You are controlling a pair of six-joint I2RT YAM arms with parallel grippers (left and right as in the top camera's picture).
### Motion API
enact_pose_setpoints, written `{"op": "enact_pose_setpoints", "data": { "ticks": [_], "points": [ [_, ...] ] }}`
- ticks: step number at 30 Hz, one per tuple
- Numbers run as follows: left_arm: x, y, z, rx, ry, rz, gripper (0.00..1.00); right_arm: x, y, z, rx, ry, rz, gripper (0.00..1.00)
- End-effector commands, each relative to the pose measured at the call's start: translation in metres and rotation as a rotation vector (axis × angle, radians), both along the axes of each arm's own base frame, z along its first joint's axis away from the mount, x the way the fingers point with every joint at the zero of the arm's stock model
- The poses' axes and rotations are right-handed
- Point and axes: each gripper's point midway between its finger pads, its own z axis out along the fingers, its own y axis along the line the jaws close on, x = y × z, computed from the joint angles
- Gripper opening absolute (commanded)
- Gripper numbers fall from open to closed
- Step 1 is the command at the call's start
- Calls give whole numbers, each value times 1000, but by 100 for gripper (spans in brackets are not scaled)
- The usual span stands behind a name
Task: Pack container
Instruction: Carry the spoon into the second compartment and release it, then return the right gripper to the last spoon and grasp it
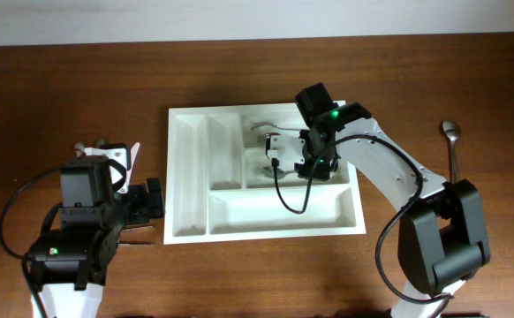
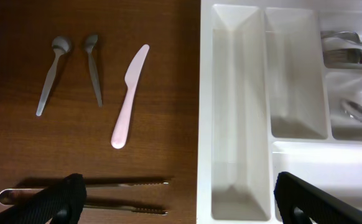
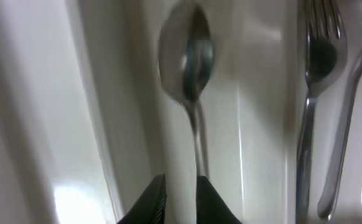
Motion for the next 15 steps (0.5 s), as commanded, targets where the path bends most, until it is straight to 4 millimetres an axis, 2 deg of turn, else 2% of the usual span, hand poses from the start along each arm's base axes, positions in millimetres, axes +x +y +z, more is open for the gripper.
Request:
{"op": "enact_pose_setpoints", "data": {
  "ticks": [1,3,4,5,7,8,10,12,14,15],
  "points": [
    [2,-3,8,-14,-21,-5,99,17,-23,29,-16,-80,-166,20],
    [2,-3,8,-14,-21,-5,99,35,-49,60,0,-155,-366,33],
    [2,-3,8,-14,-21,-5,99,46,-69,81,11,-208,-496,38],
    [2,-3,8,-14,-21,-5,99,58,-101,112,37,-282,-678,48],
    [2,-3,8,-14,-21,-5,99,70,-147,154,90,-379,-898,54],
    [2,-3,8,-14,-21,-5,99,75,-192,188,145,-453,-1105,63],
    [2,-3,8,-15,-21,-5,99,71,-249,219,198,-516,-1367,63],
    [2,-3,8,-15,-22,-5,99,60,-297,233,224,-538,-1536,63],
    [2,-3,8,-15,-22,-5,99,49,-335,228,218,-527,-1629,63],
    [2,-3,8,-15,-22,-5,99,46,-346,222,208,-513,-1655,64]
  ]
}}
